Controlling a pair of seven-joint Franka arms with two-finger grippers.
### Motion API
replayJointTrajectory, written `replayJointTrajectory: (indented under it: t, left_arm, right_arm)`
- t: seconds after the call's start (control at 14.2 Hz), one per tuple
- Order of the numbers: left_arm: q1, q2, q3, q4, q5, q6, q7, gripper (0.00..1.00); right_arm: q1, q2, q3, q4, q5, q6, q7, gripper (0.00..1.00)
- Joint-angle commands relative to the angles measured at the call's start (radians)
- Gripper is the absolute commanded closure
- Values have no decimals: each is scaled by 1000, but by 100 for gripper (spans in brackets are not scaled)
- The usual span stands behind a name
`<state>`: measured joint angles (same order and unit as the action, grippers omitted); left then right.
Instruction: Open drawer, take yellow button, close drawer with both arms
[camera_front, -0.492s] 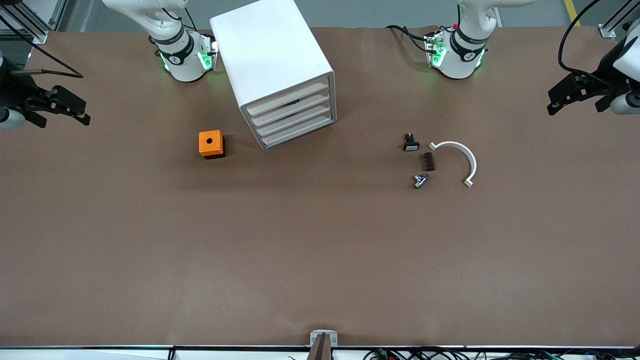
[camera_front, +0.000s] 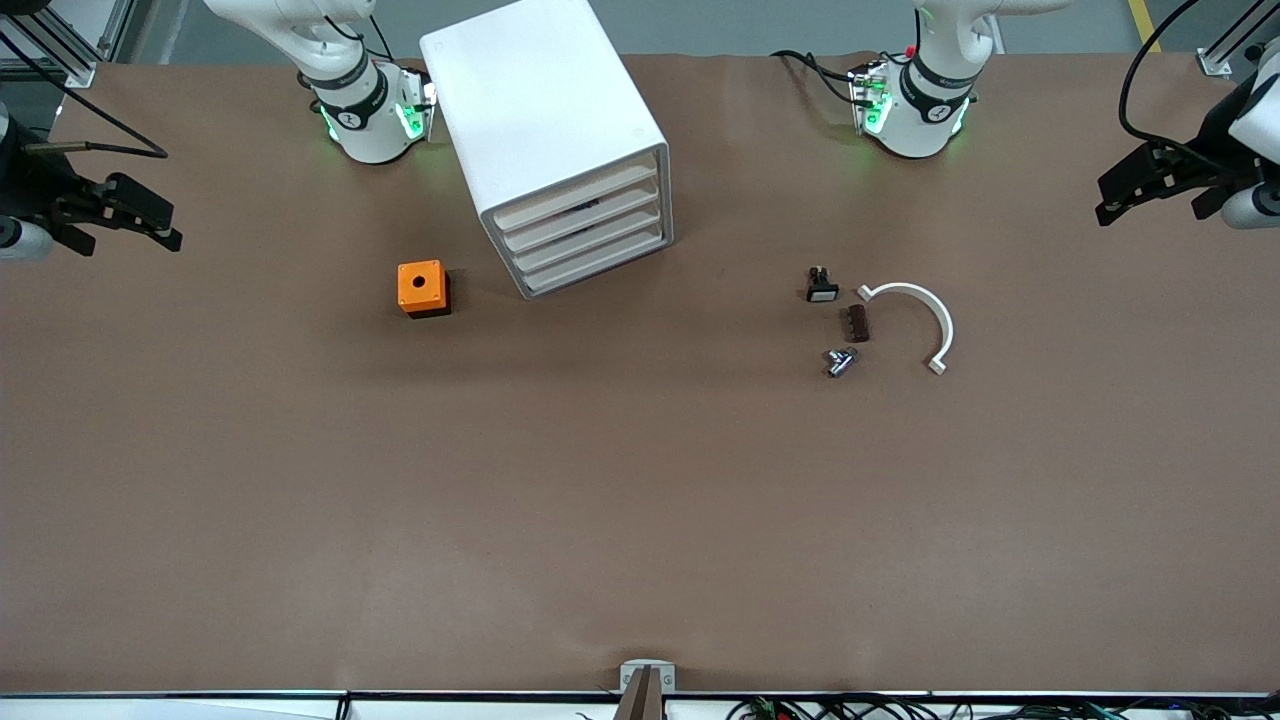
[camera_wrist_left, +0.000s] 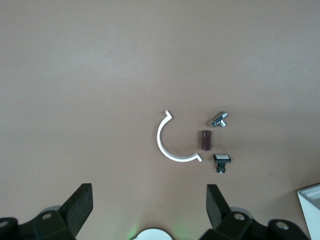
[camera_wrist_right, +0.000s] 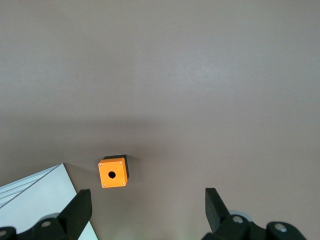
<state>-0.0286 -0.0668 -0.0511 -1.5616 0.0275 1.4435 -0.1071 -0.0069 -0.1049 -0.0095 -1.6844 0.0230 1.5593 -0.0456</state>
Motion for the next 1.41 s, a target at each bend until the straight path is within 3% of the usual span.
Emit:
replayJointTrajectory:
  t: [0.0, 0.35, 0.56, 0.77, 0.91, 1.34]
  left_arm:
    - [-8, 79, -4, 54, 26, -35, 26, 0]
    - [-20, 183, -65, 49, -13, 3, -98, 0]
    - [-20, 251, -157, 43, -119, -5, -554, 0]
    - [-43, 329, -245, 49, -168, 18, -884, 0]
    - [-95, 373, -256, 54, -213, 44, -1096, 0]
    - [-207, 479, -268, 58, -362, 48, -1737, 0]
  right_arm:
    - [-10, -19, 0, -12, -6, -5, 3, 0]
    - [-5, 33, 0, 35, -15, -41, -5, 0]
    - [-15, 76, 0, 38, -11, -18, -2, 0]
    - [-25, 191, -1, 86, -17, -5, -10, 0]
    - [-53, 261, -1, 112, -18, -5, -11, 0]
    - [-55, 264, 2, 123, -25, -8, 15, 0]
